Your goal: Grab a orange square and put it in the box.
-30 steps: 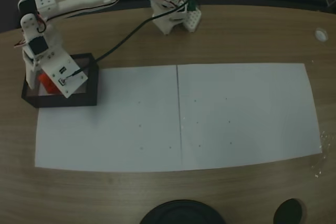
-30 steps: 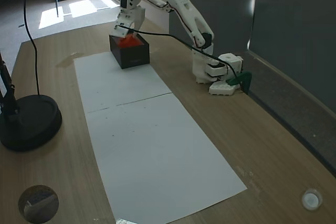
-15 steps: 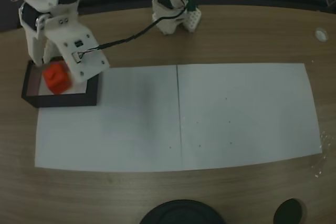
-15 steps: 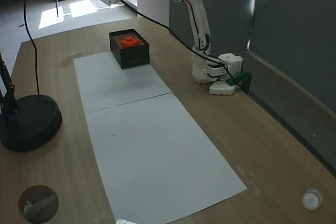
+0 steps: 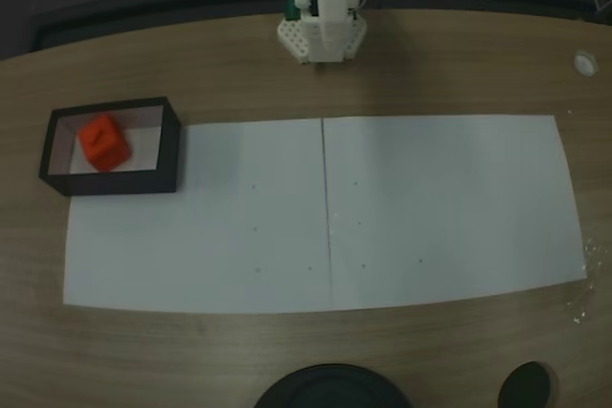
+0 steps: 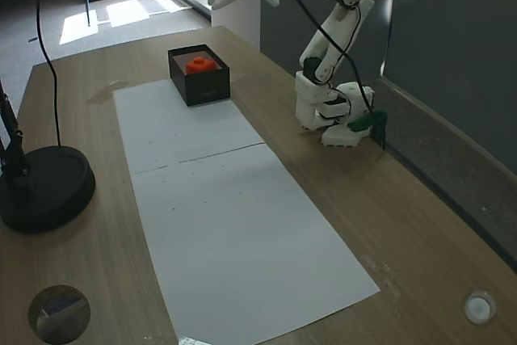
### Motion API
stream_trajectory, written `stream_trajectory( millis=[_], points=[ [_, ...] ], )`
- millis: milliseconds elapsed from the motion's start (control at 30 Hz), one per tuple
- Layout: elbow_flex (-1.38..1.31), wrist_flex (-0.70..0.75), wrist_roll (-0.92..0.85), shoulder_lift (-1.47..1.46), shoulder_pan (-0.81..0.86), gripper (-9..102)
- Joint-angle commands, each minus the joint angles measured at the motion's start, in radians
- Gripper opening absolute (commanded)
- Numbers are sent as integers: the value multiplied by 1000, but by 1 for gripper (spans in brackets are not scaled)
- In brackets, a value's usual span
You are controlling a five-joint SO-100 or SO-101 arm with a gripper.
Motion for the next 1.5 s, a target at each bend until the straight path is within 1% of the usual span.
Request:
stream_trajectory(
  millis=[0,200,300,433,567,700,800,1167,1267,1400,1467],
  points=[
    [109,-8,-5,216,2,0],
    [353,-21,-6,644,25,0],
    [489,-71,-15,828,32,0],
    [670,-138,-72,1032,34,0],
    [787,-238,-89,1193,34,0],
    [848,-337,-87,1193,35,0],
    [950,-407,-87,1187,35,0],
    [1667,-657,-80,1187,35,0],
    [1776,-663,-80,1187,26,0],
    [1848,-657,-77,1187,32,0],
    [1839,-626,-20,1187,32,0]
  ],
)
